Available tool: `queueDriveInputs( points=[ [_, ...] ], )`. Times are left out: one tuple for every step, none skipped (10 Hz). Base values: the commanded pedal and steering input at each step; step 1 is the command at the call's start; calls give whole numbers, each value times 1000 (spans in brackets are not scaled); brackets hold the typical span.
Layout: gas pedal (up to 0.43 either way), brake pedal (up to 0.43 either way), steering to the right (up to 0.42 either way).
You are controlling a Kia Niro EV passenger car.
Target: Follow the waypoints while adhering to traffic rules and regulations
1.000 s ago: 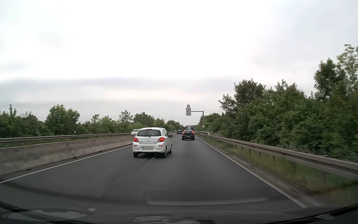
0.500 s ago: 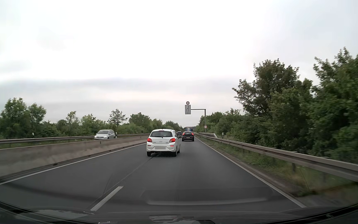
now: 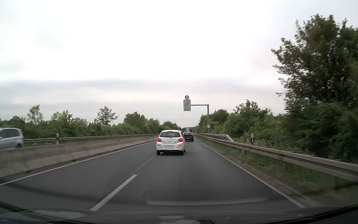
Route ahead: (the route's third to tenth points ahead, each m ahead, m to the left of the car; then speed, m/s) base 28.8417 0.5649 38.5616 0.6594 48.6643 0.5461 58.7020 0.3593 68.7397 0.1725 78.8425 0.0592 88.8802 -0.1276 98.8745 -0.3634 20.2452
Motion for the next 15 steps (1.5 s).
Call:
queueDriveInputs(
  points=[
    [248,0,2],
    [260,0,1],
    [287,0,1],
    [299,0,1],
    [299,0,1],
    [299,0,1],
    [299,0,1],
    [287,0,1],
    [287,0,0],
    [287,0,-1],
    [280,0,-1],
    [248,0,-3],
    [220,0,-3],
    [220,0,-3],
    [228,0,-3]
  ],
)
